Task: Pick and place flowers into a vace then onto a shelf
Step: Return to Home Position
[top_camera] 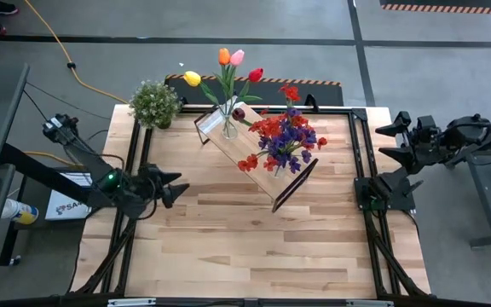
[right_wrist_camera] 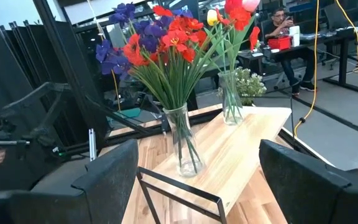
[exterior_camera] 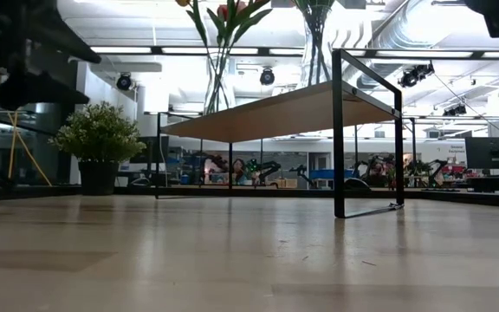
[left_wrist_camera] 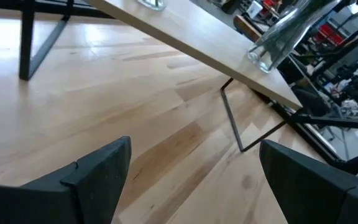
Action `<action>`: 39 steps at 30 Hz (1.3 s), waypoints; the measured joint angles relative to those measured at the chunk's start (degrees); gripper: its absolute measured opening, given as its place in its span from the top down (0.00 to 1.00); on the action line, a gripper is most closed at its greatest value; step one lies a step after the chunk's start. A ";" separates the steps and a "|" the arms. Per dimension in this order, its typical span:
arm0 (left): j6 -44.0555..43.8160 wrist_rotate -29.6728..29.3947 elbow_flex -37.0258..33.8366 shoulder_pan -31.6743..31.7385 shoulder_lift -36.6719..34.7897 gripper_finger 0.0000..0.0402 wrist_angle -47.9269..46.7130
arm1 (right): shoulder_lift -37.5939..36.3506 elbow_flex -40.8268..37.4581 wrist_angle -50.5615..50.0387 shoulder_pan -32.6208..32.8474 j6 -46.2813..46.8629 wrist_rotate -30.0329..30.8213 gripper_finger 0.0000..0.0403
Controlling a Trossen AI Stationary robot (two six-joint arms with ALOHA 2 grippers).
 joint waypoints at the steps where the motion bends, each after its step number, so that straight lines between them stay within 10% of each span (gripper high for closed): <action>1: 1.98 1.17 -0.38 1.34 0.00 0.03 2.19 | 0.00 0.00 0.02 0.00 -0.02 -0.01 0.20; 11: 24.55 13.75 -5.59 15.86 -0.01 0.03 24.25 | 0.00 0.00 -0.37 0.00 0.16 -0.24 0.20; 39: 46.56 27.60 -5.61 29.90 -28.27 0.03 12.27 | -0.13 -4.33 5.39 0.01 -2.54 -0.04 0.20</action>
